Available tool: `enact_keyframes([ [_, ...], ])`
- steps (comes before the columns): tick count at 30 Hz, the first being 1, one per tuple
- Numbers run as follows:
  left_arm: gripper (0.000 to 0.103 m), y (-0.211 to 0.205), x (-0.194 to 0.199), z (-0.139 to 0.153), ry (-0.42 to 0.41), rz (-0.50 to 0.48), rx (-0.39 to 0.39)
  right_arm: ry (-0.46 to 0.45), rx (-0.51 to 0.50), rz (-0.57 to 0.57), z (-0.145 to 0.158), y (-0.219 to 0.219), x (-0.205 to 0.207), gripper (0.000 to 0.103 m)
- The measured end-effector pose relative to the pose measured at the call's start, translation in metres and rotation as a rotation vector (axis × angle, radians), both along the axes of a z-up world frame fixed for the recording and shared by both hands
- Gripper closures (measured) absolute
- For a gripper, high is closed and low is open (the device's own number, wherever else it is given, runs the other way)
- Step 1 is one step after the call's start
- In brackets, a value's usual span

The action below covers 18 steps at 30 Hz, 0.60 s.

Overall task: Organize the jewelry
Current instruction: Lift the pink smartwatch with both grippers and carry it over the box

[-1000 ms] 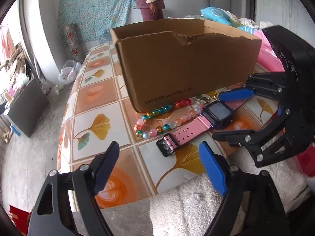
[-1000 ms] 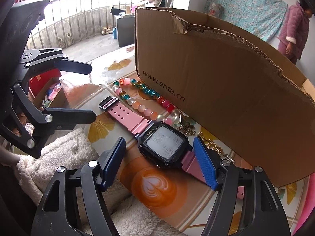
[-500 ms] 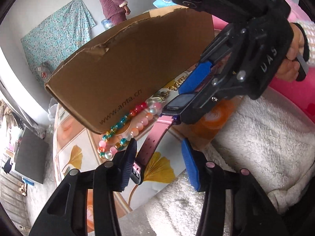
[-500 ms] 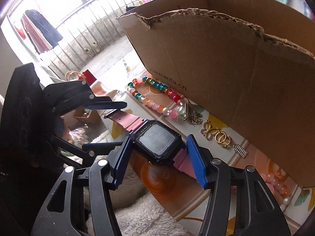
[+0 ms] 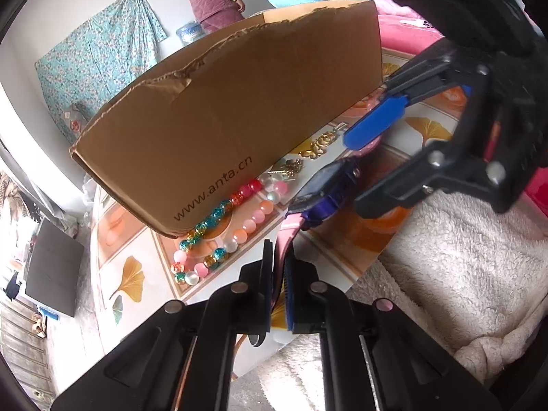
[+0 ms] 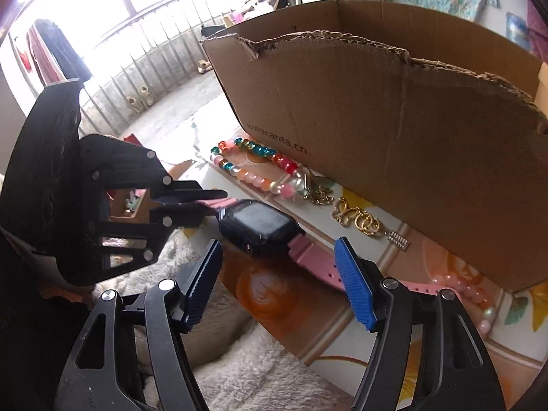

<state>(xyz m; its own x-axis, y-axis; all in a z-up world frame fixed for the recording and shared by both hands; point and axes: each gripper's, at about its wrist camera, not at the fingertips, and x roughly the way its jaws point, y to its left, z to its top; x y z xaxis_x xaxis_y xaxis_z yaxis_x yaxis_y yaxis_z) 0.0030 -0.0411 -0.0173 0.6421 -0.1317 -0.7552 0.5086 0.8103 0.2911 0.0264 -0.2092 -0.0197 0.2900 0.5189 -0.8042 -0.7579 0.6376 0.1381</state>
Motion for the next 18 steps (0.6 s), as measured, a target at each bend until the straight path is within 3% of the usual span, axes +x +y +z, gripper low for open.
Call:
enact_keyframes([
  [3,0.098,0.004,0.006,0.000,0.013,-0.006,-0.017,-0.105,-0.076,-0.025,0.000,0.004,-0.013,0.040],
  [6,0.098,0.004,0.008,-0.002,0.017,-0.006,-0.017,-0.204,-0.147,-0.048,-0.001,0.005,-0.019,0.052],
  [9,0.098,-0.004,0.000,-0.004,0.005,0.001,-0.007,-0.319,-0.222,-0.079,-0.003,0.006,-0.028,0.066],
  [11,0.099,-0.006,-0.008,-0.008,-0.035,0.009,0.031,-0.405,-0.278,-0.104,-0.005,0.012,-0.034,0.082],
  [13,0.099,-0.012,-0.016,-0.012,-0.075,0.012,0.076,-0.497,-0.341,-0.130,-0.010,0.015,-0.039,0.090],
  [18,0.100,-0.023,-0.028,-0.009,-0.125,0.027,0.079,-0.555,-0.303,-0.189,0.004,-0.005,-0.047,0.096],
])
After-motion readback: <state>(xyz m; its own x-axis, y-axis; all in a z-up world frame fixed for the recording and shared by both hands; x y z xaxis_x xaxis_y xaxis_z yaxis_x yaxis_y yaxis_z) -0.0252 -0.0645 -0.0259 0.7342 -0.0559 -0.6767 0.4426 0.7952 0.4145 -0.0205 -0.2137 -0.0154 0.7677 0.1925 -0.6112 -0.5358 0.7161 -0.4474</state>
